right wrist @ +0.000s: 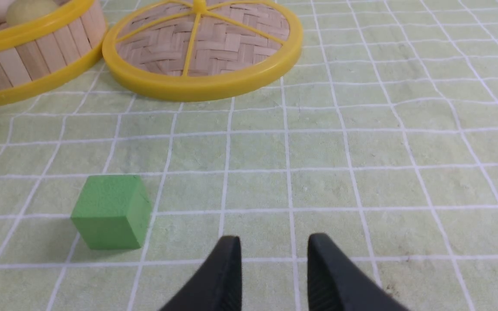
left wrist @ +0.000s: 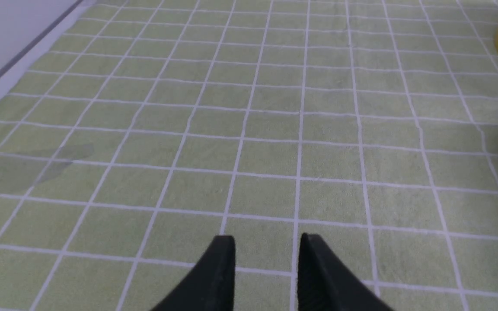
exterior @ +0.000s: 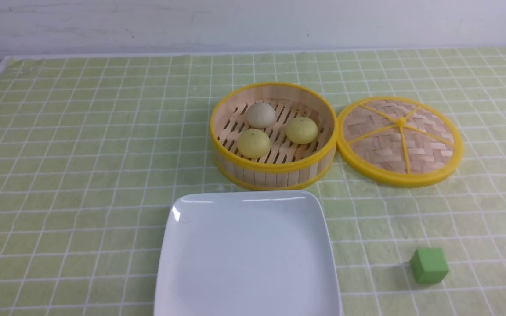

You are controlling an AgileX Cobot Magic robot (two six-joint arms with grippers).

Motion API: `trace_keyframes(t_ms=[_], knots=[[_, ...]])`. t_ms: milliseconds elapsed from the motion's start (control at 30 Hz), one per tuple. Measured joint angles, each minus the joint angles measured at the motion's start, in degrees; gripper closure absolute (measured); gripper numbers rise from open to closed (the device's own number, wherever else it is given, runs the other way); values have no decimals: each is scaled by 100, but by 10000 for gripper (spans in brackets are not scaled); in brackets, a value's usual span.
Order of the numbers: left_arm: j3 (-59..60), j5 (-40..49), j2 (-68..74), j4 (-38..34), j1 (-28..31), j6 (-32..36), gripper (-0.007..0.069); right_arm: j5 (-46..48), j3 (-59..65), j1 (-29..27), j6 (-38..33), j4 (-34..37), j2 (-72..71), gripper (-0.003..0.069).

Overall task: Put the steamed buns into the plate on the green tablecloth.
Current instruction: 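Reach toward a bun in the bamboo steamer with the right gripper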

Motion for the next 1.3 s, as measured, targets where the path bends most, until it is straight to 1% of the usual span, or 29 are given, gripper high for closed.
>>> trace_keyframes(t_ms=[667, 733, 800, 833, 867, 933, 967, 1033, 1100, 1167, 1300], knots=[[0, 0, 0, 0, 0, 0, 382, 0, 0, 0, 0, 0, 0, 419], [0, 0, 0, -81, 0, -84, 382, 0, 0, 0, 0, 0, 0, 419], [0, -23, 0, -559, 0, -459, 382, 0, 0, 0, -23, 0, 0, 419], [0, -25, 0, -1089, 0, -873, 382, 0, 0, 0, -9, 46, 0, 419], [0, -30, 0, -1461, 0, -1167, 382, -6, 0, 0, 94, 204, 0, 419], [0, -23, 0, -2343, 0, -1866, 382, -12, 0, 0, 546, 814, 0, 419], [6, -15, 0, -2770, 0, -2229, 382, -32, 0, 0, 805, 1327, 0, 419], [24, -15, 0, -3414, 0, -2825, 382, -126, 27, 0, 1171, 1991, 0, 419], [41, -25, 0, -3750, 0, -3179, 382, -266, 27, 0, 1326, 2544, 0, 419], [48, -48, 0, -3862, 0, -3365, 382, -358, 27, 0, 1358, 2868, 0, 419], [48, -251, 0, -3960, 0, -3673, 382, -562, 27, 0, 1384, 3084, 0, 419]])
